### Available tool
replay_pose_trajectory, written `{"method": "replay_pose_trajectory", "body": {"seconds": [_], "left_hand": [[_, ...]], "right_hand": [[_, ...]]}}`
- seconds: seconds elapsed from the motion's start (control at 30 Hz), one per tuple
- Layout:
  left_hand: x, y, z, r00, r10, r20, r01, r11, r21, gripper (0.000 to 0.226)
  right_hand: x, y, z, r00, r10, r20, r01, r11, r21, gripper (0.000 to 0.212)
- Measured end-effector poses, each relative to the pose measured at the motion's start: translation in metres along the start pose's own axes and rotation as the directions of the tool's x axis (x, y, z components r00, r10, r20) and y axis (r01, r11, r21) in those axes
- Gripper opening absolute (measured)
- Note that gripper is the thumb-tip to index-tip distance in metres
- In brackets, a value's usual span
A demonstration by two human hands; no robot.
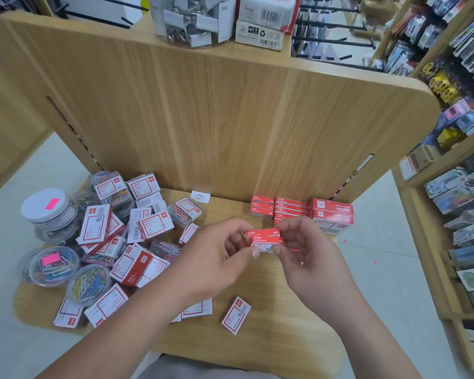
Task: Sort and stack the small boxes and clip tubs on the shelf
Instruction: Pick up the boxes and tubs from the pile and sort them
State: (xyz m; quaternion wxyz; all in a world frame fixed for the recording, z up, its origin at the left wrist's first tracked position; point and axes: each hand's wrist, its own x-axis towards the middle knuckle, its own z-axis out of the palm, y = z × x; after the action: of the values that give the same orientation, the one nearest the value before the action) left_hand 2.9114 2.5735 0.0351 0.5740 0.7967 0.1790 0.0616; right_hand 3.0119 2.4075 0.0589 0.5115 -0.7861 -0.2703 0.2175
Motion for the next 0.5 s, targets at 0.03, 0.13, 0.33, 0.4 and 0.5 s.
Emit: {"method": "replay_pose_trajectory", "body": {"seconds": [0.03, 0.13, 0.33, 0.4, 0.5], "left_hand": [[0.004, -0.001, -0.002, 1.0, 0.023, 0.004, -0.024, 0.998, 0.064, 0.021], [0.026, -0.011, -0.01, 0.997, 0.076, 0.009, -0.076, 0.964, 0.256, 0.016], [0.076, -0.038, -0.01, 1.0, -0.007, 0.016, -0.003, 0.83, 0.558, 0.009], [0.083, -0.041, -0.002, 1.0, -0.013, 0.015, 0.001, 0.799, 0.601, 0.009], [0.088, -0.04, 0.005, 0.999, 0.031, -0.02, -0.011, 0.766, 0.643, 0.008]], "right_hand": [[0.004, 0.001, -0.001, 1.0, 0.002, 0.01, -0.002, 0.999, -0.04, 0.031], [0.019, 0.006, -0.004, 1.0, -0.031, 0.004, 0.031, 0.968, -0.251, 0.027], [0.053, 0.018, -0.015, 0.981, -0.162, -0.108, 0.083, 0.85, -0.52, 0.011], [0.057, 0.024, -0.016, 0.976, -0.195, -0.096, 0.111, 0.829, -0.549, 0.006], [0.06, 0.031, -0.018, 0.968, -0.228, -0.106, 0.138, 0.835, -0.534, 0.003]]}}
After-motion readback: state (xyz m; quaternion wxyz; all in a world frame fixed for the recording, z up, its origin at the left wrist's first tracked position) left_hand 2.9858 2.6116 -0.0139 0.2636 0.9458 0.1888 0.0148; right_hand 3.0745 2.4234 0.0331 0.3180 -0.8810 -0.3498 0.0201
